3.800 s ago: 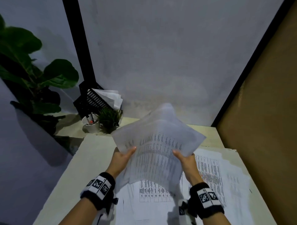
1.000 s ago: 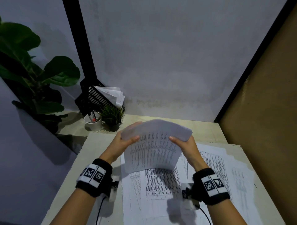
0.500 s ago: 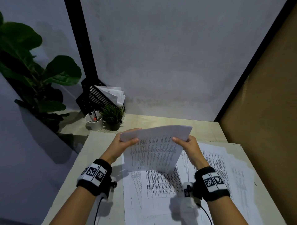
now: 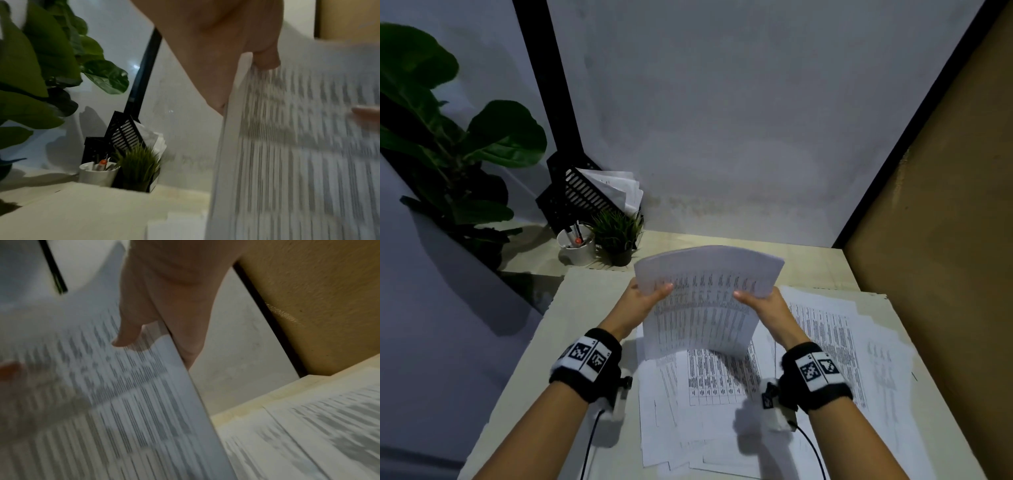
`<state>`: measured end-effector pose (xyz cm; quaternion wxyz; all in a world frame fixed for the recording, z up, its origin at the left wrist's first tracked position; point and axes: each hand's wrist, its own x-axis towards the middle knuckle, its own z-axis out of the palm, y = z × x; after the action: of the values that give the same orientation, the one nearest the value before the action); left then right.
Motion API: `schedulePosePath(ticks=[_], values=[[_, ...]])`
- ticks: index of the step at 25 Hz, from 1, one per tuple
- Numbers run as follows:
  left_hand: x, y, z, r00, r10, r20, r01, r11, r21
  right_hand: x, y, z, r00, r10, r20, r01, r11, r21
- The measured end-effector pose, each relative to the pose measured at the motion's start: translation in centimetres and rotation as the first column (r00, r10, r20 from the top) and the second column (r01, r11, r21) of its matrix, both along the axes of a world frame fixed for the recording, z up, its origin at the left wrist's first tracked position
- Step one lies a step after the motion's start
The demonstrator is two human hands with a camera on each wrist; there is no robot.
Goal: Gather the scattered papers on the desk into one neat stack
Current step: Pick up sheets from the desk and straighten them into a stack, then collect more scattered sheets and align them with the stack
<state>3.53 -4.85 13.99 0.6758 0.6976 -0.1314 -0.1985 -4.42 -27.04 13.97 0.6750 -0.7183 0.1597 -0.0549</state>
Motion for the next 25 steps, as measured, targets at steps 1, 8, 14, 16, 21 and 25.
schedulePosePath(ticks=[1,8,14,16,21,25], values=[[-0.1,-0.2,-1.0,0.999,0.017,-0.036,-0.016,0.998,0.053,-0.1,0.1,-0.8,0.999,0.003,-0.051,-0.003,1.0,-0.015],[0.4,-0.7,-4.2,0.966,-0.256,-0.031,0.251,0.907,0.338,-0.7,-2.7,0.2,0.975,-0.222,-0.011,0.222,0.973,0.066],[0.5,-0.8,-6.6,0.997,-0.075,-0.035,0.083,0.905,0.416,-8.7,-12.2,-8.5,0.775,-0.379,-0.506,0.205,0.908,-0.366],[0.2,-0.5,-7.1,1.0,-0.018,-0.025,0.027,0.912,0.409,-13.0,-15.1,-10.6,0.608,-0.559,-0.564,0.237,0.805,-0.544],[-0.8,-0.5,-7.8,0.999,0.035,-0.028,-0.021,0.913,0.407,-17.4,-15.9,-12.2,0.47,-0.677,-0.567,0.341,0.732,-0.59],[-1.0,-0.6,-7.8,0.998,0.043,-0.056,-0.017,0.918,0.397,-15.3,-16.2,-14.0,0.416,-0.685,-0.598,0.294,0.723,-0.625]])
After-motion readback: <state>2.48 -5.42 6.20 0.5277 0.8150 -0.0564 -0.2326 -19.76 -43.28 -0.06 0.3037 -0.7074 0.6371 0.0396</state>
